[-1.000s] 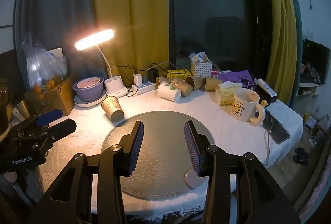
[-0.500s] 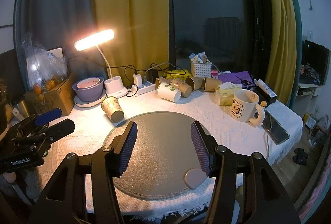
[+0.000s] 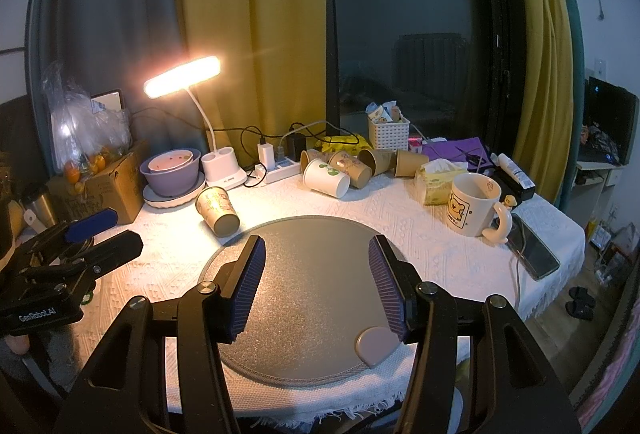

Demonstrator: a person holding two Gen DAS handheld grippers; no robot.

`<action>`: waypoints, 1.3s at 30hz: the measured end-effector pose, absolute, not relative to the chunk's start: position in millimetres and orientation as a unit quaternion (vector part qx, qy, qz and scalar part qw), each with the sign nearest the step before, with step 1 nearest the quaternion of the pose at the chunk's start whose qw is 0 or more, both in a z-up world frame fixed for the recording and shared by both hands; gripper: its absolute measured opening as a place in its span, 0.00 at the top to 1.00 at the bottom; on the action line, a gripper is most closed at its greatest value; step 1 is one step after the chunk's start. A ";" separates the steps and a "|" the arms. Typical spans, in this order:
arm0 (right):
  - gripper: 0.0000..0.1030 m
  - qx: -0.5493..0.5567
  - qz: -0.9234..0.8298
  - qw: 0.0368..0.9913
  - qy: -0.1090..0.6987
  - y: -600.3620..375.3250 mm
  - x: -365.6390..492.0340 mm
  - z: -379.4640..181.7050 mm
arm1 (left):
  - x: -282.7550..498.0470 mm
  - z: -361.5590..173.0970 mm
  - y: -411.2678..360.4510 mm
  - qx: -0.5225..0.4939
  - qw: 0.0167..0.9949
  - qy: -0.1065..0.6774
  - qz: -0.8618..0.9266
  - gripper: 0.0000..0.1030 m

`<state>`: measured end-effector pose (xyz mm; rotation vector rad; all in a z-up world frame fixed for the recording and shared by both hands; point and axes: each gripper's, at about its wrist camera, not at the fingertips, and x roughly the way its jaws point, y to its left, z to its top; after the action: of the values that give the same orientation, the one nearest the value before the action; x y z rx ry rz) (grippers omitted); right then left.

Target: Flip cup upright

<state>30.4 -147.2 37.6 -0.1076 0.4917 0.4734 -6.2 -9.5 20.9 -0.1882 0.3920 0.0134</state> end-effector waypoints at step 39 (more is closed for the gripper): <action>0.45 -0.056 0.232 0.940 0.243 -143.1 31.0 33.7 | -7.4 21.6 -9.0 -0.092 0.977 0.192 0.006 0.20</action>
<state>31.0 -143.1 33.7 -0.1133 0.4957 0.4729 -7.4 -9.0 21.6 -0.1856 0.3877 0.0124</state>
